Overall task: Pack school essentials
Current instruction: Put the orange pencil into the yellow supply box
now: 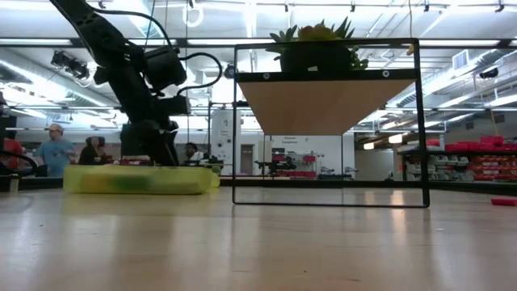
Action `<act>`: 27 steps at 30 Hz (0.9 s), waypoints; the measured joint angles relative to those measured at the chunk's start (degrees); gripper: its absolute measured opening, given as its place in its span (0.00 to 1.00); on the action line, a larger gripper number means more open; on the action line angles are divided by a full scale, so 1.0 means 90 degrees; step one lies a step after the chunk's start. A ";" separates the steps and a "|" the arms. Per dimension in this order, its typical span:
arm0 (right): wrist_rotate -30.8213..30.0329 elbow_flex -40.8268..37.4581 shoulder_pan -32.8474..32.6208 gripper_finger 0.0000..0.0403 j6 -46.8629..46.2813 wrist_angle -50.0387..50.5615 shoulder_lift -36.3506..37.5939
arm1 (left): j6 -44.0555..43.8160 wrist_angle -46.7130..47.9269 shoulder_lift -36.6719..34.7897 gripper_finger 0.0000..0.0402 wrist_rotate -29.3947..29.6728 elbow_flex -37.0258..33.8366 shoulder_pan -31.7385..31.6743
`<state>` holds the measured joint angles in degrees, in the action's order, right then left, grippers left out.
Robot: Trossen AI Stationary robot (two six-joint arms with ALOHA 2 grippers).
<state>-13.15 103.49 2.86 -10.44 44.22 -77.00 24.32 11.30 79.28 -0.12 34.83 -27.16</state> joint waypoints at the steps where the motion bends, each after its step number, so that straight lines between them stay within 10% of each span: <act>1: 0.0000 0.0001 0.0001 0.47 0.0000 -0.0005 0.0022 | -0.0077 0.0075 -0.0084 0.38 -0.0075 -0.0002 0.0001; 10: 0.0098 0.0001 -0.0006 0.47 -0.0208 0.0268 0.0239 | -0.1194 0.0955 -0.1272 0.35 -0.0271 0.0000 0.0766; 27: -0.0548 -0.0001 -0.0006 0.47 -0.1045 -0.0040 0.0179 | -0.1082 0.1983 -0.1879 0.34 -0.1119 0.0015 0.4698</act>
<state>-18.08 103.48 2.81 -19.84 43.86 -75.39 14.58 29.15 62.37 -10.19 34.96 15.12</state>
